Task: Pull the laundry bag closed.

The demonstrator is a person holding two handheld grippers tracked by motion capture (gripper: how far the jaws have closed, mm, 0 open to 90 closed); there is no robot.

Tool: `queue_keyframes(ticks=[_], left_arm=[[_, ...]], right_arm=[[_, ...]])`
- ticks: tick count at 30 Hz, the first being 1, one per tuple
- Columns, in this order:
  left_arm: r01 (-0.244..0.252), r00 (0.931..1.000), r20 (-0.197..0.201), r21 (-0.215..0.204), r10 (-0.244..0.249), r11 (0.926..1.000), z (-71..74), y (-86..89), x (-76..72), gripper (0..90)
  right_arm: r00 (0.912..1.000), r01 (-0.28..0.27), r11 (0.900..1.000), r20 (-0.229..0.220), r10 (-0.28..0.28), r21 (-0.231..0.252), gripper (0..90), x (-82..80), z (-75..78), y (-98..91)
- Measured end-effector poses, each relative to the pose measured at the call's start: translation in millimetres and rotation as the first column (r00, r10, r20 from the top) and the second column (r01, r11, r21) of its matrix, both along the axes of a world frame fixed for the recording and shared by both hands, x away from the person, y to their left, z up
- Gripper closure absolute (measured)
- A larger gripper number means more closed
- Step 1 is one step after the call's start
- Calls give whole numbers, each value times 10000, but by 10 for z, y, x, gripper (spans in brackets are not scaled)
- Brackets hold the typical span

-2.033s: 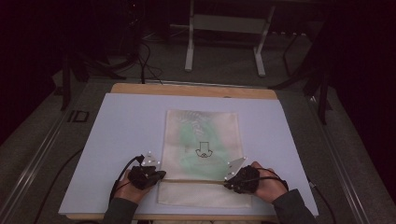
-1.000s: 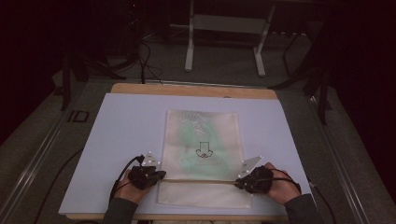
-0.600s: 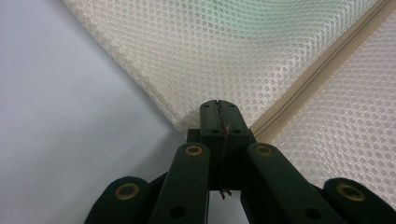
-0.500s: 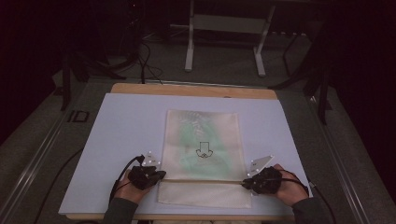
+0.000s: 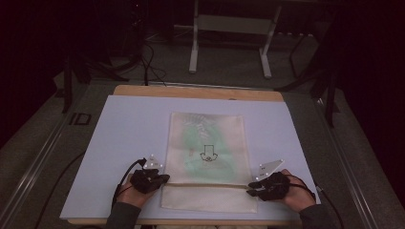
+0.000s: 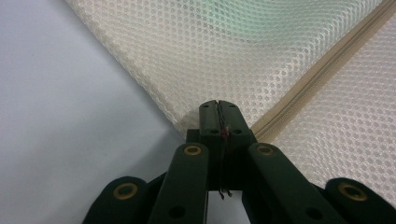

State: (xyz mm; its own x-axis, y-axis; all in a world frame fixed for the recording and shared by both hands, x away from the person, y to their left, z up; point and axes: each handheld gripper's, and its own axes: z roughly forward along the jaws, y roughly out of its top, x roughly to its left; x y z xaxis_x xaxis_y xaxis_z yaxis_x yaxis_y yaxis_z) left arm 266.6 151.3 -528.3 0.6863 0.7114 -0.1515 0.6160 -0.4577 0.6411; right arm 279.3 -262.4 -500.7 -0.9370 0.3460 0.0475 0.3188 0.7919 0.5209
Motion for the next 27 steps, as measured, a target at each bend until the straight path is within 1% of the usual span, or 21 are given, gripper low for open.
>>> queue_keyframes(ticks=[1, 3, 5, 6, 7, 8, 10, 11, 14, 15, 16, 18, 19, 20, 21, 22, 23, 24, 25, 26, 27], left_arm=[[-6, 10000, -9, -44, 6, 10000, -2, 4, 1, 874], [1, 10000, -52, -169, -2, 9999, -7, 17, 6, 869], [14, 10000, -52, -160, -14, 9999, -5, 17, 6, 863], [14, 10000, -52, -160, -14, 9999, -5, 17, 6, 859], [42, 10000, -73, -267, -44, 9996, -5, 9, 4, 859], [37, 10000, -60, -244, -39, 9997, -4, 7, 1, 815], [-24, 9999, -99, -262, 21, 9997, -2, 5, 2, 815], [-33, 9999, -140, -302, 28, 9995, -1, 8, 5, 815], [-25, 9999, -171, -377, 18, 9993, 1, 15, 7, 807], [-21, 9998, -201, -430, 13, 9991, 4, 22, 7, 804], [-30, 9997, -229, -540, 17, 9985, 5, 28, 6, 804], [-21, 9997, -237, -604, 7, 9982, 7, 33, 7, 804], [-19, 9997, -242, -637, 4, 9980, 10, 42, 11, 804], [-50, 9997, -244, -654, 35, 9978, 11, 44, 11, 804], [-93, 9998, -193, -676, 80, 9977, 17, 48, 10, 805], [-93, 9998, -193, -676, 80, 9977, 17, 48, 10, 805], [-92, 9999, -143, -633, 83, 9980, 22, 50, 9, 805], [-92, 9999, -143, -633, 83, 9980, 22, 50, 9, 805], [-123, 9999, -49, -625, 120, 9980, 29, 52, 4, 805], [-167, 9999, 4, -634, 168, 9978, 33, 54, 3, 805], [-221, 9997, 77, -608, 226, 9979, 37, 59, 1, 805]], right_arm=[[9999, 89, 9999, 62, -90, 88, 654, 7, 4, -4], [9996, 209, 9997, 160, -212, 136, 639, 13, 12, -10], [9993, 326, 9990, 190, -331, 291, 613, 17, 27, -27], [9993, 326, 9990, 190, -331, 291, 613, 17, 27, -27], [9991, 360, 9985, 223, -370, 420, 598, 19, 35, -39], [9979, 583, 9960, 252, -601, 674, 576, 31, 60, -74], [9965, 776, 9937, 250, -799, 805, 539, 42, 71, -98], [9955, 906, 9926, 209, -926, 805, 537, 45, 73, -108], [9941, 1022, 9915, 284, -1048, 808, 528, 58, 66, -129], [9913, 1246, 9878, 313, -1280, 929, 515, 72, 63, -154], [9902, 1323, 9867, 324, -1359, 945, 513, 77, 65, -162], [9898, 1334, 9861, 366, -1376, 993, 511, 85, 63, -170], [9857, 1593, 9810, 380, -1644, 1103, 502, 94, 63, -193], [9857, 1593, 9810, 380, -1644, 1103, 502, 94, 63, -193], [9822, 1798, 9755, 323, -1852, 1264, 492, 112, 59, -222], [9822, 1798, 9755, 323, -1852, 1264, 492, 112, 59, -222], [9800, 1921, 9723, 273, -1974, 1330, 489, 117, 56, -230], [9800, 1921, 9723, 273, -1974, 1330, 489, 117, 56, -230], [9772, 2062, 9684, 210, -2112, 1405, 489, 132, 44, -248], [9722, 2288, 9635, 173, -2334, 1392, 489, 152, 20, -269], [9698, 2394, 9613, 149, -2436, 1363, 489, 159, 9, -280]])
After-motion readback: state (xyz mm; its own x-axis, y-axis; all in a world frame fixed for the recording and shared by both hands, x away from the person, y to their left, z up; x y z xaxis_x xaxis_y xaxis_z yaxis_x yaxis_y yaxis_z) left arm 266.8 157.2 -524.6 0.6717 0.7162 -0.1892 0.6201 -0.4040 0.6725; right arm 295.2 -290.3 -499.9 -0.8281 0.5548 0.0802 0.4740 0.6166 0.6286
